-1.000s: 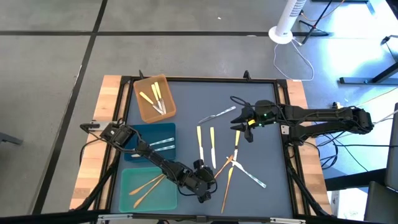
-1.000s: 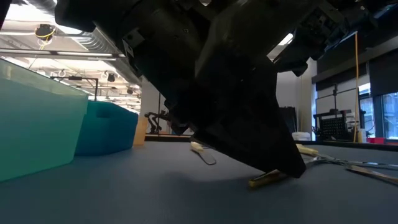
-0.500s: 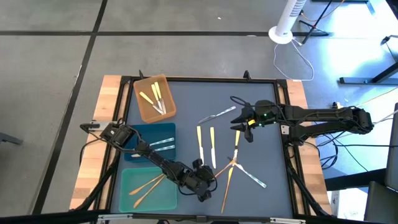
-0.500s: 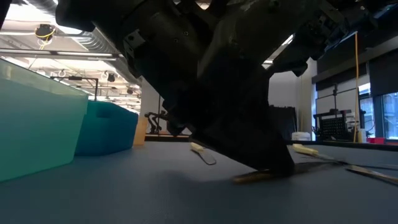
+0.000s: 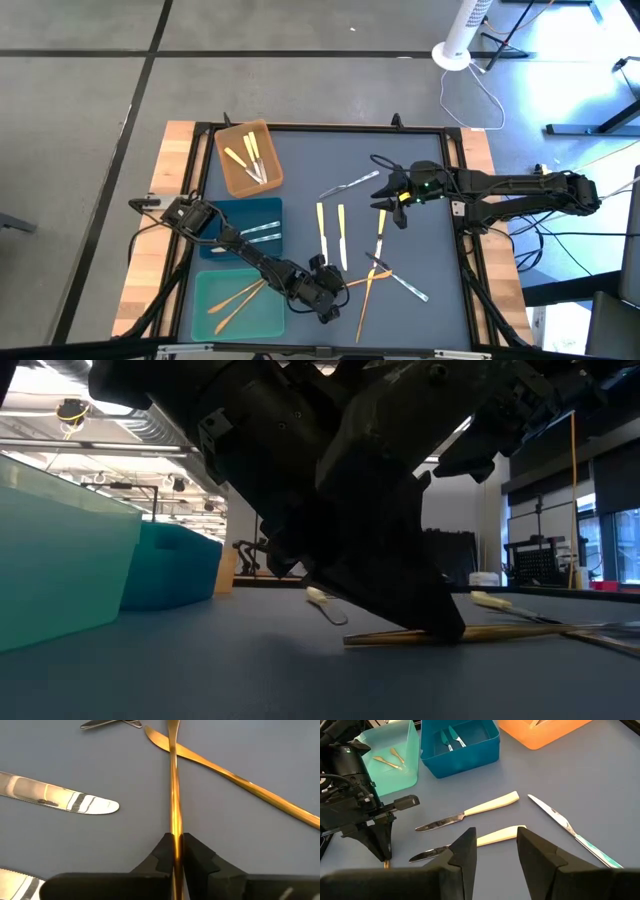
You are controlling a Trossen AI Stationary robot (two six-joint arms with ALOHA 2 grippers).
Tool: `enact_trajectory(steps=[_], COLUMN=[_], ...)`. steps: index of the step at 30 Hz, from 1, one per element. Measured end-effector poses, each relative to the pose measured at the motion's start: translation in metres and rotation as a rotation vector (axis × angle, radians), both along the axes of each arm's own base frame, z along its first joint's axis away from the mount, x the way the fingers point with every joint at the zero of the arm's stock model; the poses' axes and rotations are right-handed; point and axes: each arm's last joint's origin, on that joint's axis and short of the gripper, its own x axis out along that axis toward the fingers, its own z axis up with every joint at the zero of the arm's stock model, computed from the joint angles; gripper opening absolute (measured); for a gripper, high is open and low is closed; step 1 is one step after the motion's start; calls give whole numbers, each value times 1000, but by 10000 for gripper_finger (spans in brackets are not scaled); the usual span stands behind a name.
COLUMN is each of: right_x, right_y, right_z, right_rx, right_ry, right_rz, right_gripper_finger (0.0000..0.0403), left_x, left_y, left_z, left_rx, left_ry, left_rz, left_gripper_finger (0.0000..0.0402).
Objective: Sort silverware by color (type)
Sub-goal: Put the gold knife into the green bin
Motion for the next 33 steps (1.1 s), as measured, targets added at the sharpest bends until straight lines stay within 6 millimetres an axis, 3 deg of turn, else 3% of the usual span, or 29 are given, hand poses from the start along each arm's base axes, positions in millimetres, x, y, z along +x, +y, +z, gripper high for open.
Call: enact_trajectory(steps=[27,33], right_x=[0,0], right_y=[0,0], right_z=[0,0], right_rx=[0,-1], right_ry=[-2,-2], right_rz=[0,0], right_gripper_finger=[129,129], left_x=[-1,0], left_y=[0,0], left_z=[15,16], left_rx=[21,19], left_ry=[-29,-31], left_rz=[-36,-36], left_gripper_finger=[0,17])
